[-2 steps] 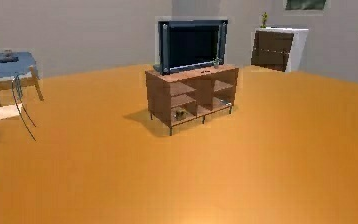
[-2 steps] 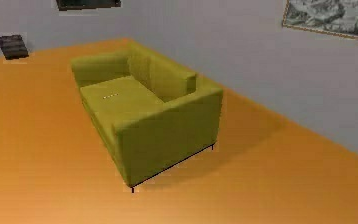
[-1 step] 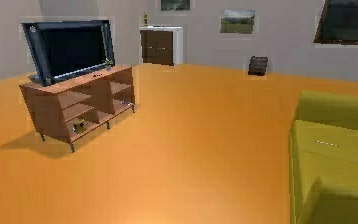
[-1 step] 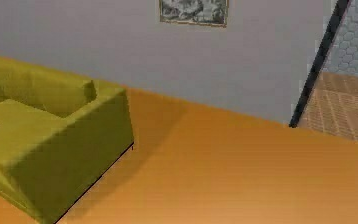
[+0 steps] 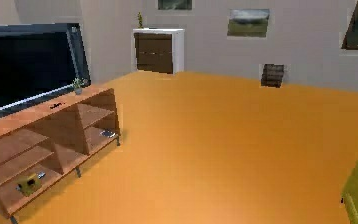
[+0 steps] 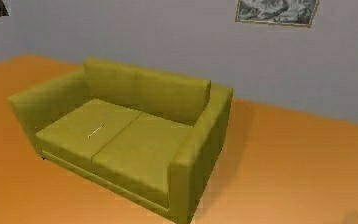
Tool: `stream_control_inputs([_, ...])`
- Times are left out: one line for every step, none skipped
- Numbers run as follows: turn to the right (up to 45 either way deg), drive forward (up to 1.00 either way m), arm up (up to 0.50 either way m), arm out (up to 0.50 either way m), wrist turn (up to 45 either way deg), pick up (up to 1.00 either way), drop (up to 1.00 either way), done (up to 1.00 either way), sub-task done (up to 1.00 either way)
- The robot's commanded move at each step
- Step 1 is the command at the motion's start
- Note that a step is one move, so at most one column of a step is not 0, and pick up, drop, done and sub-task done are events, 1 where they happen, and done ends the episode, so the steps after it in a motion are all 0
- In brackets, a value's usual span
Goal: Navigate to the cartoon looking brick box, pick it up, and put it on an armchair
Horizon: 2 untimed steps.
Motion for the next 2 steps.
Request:
stream_control_inputs([24.0,0.0,0.0,0.0,0.0,0.0,0.0,0.0,0.0])
stream_control_inputs([0.0,1.0,0.0,0.0,0.0,0.0,0.0,0.0,0.0])
